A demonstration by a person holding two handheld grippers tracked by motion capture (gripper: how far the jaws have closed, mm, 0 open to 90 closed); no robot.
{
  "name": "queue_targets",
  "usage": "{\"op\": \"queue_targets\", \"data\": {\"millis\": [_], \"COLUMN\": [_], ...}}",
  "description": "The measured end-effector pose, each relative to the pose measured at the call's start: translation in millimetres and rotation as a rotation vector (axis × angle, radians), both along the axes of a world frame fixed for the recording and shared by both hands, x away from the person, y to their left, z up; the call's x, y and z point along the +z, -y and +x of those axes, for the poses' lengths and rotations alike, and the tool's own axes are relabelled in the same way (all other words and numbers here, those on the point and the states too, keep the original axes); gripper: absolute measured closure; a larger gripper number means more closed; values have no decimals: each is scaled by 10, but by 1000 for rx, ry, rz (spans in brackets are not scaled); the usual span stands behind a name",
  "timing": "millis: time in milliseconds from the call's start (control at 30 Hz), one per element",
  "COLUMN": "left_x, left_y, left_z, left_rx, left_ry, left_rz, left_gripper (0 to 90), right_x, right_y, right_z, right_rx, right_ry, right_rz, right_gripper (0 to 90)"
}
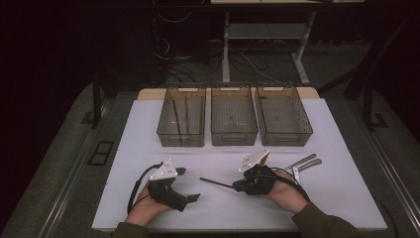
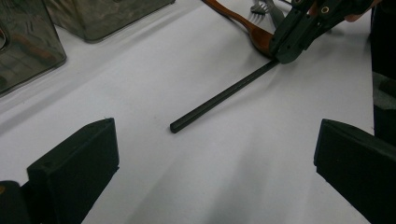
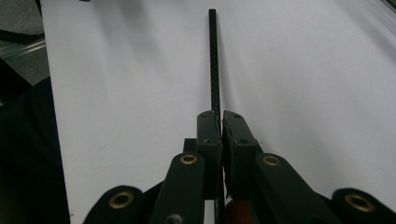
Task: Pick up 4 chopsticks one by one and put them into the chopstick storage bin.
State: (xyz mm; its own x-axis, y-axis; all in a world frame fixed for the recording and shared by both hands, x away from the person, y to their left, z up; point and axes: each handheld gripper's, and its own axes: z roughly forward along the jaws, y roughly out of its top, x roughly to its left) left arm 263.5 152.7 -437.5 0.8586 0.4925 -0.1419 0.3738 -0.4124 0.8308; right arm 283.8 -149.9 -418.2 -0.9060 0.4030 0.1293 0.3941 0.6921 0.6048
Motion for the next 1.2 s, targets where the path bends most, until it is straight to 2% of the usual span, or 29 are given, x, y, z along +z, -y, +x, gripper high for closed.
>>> {"op": "queue_targets", "data": {"millis": [300,333,533,867,1200], "left_x": [1,1,0,-4,-6], "left_y": [-1,-1,-2,-3,-3], "left_z": [-1,-1,1,8,6], "left_rx": [3,2,1,1,6], "left_ry": [-1,-1,1,3,1], "left_rz": [-2,-2,1,2,1], "left_gripper": [0,0,0,0,0], "right_x": [76,93,192,341,492], "right_y": [57,65,177,308,315], "right_z": [19,16,65,170,311], "right_rx": [-21,-29,-67,-106,-133], "right_ry": [20,9,17,52,91], "right_rz": [24,36,81,125,167], "right_gripper": [858,858,857,857,857]}}
